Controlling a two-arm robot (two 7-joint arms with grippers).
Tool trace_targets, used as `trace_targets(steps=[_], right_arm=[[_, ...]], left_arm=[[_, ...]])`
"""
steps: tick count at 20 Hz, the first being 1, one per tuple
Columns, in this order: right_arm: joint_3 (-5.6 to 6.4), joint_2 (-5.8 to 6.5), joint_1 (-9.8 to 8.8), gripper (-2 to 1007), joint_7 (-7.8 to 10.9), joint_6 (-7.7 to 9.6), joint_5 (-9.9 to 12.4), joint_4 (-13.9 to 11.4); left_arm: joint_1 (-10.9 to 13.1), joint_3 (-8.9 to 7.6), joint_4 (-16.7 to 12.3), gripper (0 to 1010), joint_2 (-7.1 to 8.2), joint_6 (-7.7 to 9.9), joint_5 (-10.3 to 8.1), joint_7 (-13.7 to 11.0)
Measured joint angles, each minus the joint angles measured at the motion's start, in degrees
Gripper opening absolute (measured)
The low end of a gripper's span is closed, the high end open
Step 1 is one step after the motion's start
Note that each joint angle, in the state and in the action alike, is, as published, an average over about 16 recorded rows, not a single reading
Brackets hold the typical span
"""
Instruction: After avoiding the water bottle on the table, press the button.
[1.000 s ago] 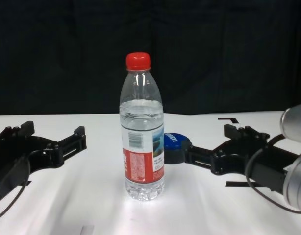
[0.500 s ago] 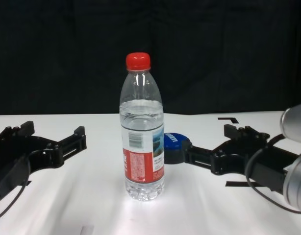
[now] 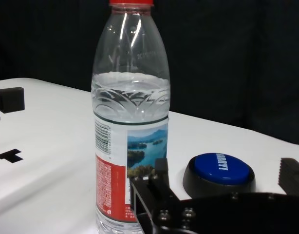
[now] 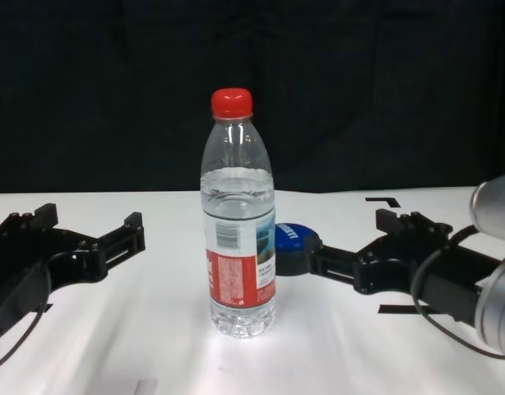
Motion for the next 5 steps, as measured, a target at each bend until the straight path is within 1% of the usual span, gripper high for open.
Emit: trace_targets(steps=[5], right_arm=[[0.0,0.0,0.0,1003,0.0,0.0,0.0,0.0]], left_arm=[[0.0,0.0,0.0,1003,0.0,0.0,0.0,0.0]])
